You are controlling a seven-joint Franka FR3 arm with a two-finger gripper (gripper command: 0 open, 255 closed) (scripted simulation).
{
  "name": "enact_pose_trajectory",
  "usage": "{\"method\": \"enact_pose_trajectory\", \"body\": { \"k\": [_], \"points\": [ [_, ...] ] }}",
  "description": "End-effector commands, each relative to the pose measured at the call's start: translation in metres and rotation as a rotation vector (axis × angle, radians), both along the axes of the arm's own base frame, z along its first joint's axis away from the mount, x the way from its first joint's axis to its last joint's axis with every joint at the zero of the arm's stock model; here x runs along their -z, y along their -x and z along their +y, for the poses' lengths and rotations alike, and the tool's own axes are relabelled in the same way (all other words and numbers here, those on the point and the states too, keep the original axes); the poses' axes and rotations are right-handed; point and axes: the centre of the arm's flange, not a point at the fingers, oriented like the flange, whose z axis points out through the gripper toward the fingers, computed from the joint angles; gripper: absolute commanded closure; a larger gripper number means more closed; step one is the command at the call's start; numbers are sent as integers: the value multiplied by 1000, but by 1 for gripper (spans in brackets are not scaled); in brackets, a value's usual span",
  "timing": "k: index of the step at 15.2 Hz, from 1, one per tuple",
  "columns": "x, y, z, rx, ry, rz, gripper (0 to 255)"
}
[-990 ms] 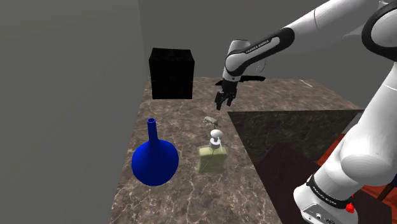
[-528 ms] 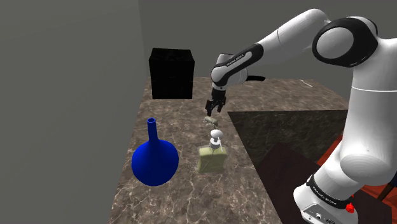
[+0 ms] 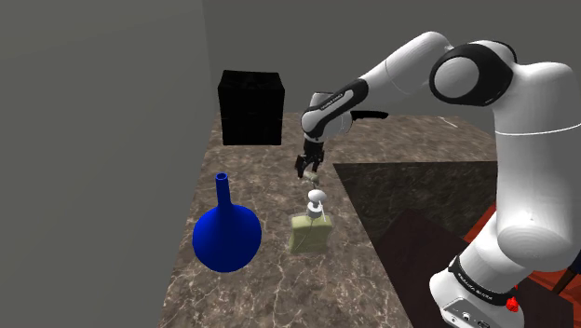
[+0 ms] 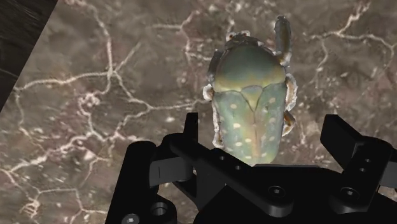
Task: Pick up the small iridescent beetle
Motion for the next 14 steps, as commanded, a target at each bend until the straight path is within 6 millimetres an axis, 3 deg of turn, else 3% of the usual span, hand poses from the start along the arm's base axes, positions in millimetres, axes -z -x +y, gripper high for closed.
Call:
{"method": "enact_pose_trajectory", "body": {
  "k": [1,3,4,14],
  "points": [
    [11,-1,0,0,0,0,0],
    [14,-1,0,0,0,0,0],
    [14,0,1,0,0,0,255],
    [9,-1,0,0,0,0,255]
  ]
}}
